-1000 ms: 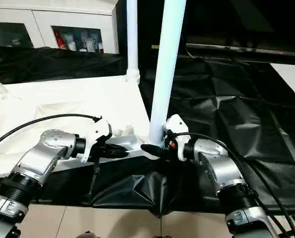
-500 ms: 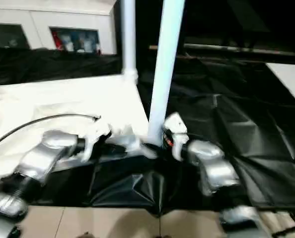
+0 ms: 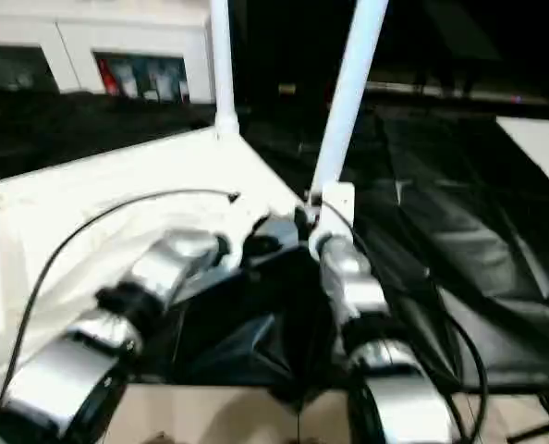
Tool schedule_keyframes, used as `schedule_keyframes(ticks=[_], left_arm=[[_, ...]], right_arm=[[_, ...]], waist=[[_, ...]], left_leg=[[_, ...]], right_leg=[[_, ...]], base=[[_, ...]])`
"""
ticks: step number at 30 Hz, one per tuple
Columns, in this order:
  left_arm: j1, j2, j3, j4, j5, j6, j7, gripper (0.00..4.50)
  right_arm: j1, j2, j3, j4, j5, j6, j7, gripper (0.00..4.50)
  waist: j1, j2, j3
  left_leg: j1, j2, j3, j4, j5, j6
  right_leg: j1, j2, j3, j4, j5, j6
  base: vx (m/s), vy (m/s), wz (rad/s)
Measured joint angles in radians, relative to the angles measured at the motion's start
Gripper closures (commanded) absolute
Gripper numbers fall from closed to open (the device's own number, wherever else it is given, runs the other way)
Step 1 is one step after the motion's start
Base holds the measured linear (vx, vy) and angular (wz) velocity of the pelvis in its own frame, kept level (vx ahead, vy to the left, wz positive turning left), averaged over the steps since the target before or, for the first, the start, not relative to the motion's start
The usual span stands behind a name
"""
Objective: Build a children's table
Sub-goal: Rotate leg to tighten
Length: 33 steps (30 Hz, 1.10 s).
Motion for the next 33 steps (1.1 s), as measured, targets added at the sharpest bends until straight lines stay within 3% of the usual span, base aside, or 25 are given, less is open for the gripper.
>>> schedule_keyframes(ticks=[1, 2, 5, 9, 15, 16, 19, 23, 26, 33], left_arm=[[0.0, 0.0, -0.001, 0.002, 0.002, -0.005, 0.0, 4.5], [0.0, 0.003, -0.006, 0.006, 0.003, -0.019, -0.007, 4.5], [0.003, 0.009, -0.008, 0.012, 0.005, -0.046, -0.033, 4.5], [0.007, 0.029, -0.007, 0.024, 0.005, -0.093, -0.039, 4.5], [0.031, 0.031, -0.005, 0.018, 0.002, -0.171, -0.069, 4.5], [0.038, 0.032, 0.003, 0.015, -0.004, -0.186, -0.073, 4.05], [0.052, 0.048, 0.032, -0.023, -0.04, -0.225, -0.113, 3.99], [0.084, 0.083, 0.048, -0.157, -0.087, -0.176, -0.186, 3.57], [0.125, 0.132, 0.032, -0.229, -0.083, -0.083, -0.225, 3.37], [0.141, 0.164, 0.033, -0.239, -0.046, -0.012, -0.161, 2.76]], right_arm=[[0.0, 0.0, -0.001, 0.0, -0.001, -0.001, 0.0, 1.76], [0.003, 0.0, -0.001, 0.0, -0.003, -0.009, 0.004, 1.41], [0.031, 0.0, -0.001, -0.023, -0.001, -0.035, 0.036, 1.03], [0.072, 0.003, 0.013, -0.072, 0.0, -0.044, 0.071, 0.73], [0.214, -0.036, 0.043, -0.313, 0.01, -0.037, 0.15, 0.51], [0.249, -0.046, 0.051, -0.368, 0.013, -0.033, 0.179, 0.47], [0.324, -0.074, 0.073, -0.495, 0.023, -0.009, 0.242, 0.47], [0.359, -0.098, 0.096, -0.601, 0.034, 0.019, 0.282, 0.47], [0.369, -0.125, 0.093, -0.653, 0.039, 0.046, 0.296, 0.47], [0.374, -0.16, 0.084, -0.658, 0.04, 0.08, 0.321, 0.47]], waist=[[0.0, 0.0, 0.0], [0.0, 0.0, 0.0], [-0.001, 0.001, 0.001], [-0.011, 0.0, 0.001], [0.0, -0.007, 0.004], [0.001, -0.01, 0.005], [0.002, -0.019, 0.009], [-0.013, -0.019, 0.009], [-0.013, -0.019, 0.009], [-0.009, -0.02, 0.009]], left_leg=[[0.0, 0.0, 0.0, 0.0, 0.0, 0.0], [0.0, 0.0, 0.0, 0.0, 0.0, 0.0], [0.0, 0.0, 0.001, -0.001, 0.0, 0.0], [0.0, 0.0, 0.001, -0.001, 0.0, 0.0], [-0.001, 0.001, 0.001, -0.001, 0.0, 0.0], [-0.001, 0.001, 0.0, -0.001, 0.0, 0.0], [-0.004, 0.001, -0.001, -0.001, 0.001, 0.001], [-0.004, 0.001, 0.0, -0.001, 0.001, 0.002], [-0.004, 0.002, 0.0, -0.001, 0.001, 0.002], [-0.005, 0.002, 0.0, 0.0, 0.001, 0.002]], right_leg=[[0.0, 0.0, 0.0, 0.0, 0.0, 0.0], [0.0, 0.0, 0.0, 0.0, 0.0, 0.0], [-0.001, 0.0, 0.0, 0.0, -0.001, 0.002], [-0.001, 0.0, 0.0, 0.0, 0.0, 0.002], [-0.001, 0.0, -0.001, -0.001, -0.001, 0.003], [-0.001, 0.001, -0.001, -0.001, -0.001, 0.003], [-0.002, 0.001, -0.002, -0.003, 0.0, 0.004], [-0.002, 0.001, 0.0, -0.006, 0.002, 0.003], [-0.002, 0.002, 0.0, -0.005, 0.001, 0.003], [-0.002, 0.001, 0.0, -0.006, 0.001, 0.004]], base=[[0.0, 0.0, 0.0], [0.0, 0.0, 0.0], [0.0, 0.0, 0.0], [0.0, 0.0, 0.0], [0.0, 0.0, 0.0], [0.0, 0.0, 0.0], [0.0, 0.0, 0.0], [0.0, 0.0, 0.0], [0.0, 0.0, 0.0], [0.0, 0.0, 0.0]])
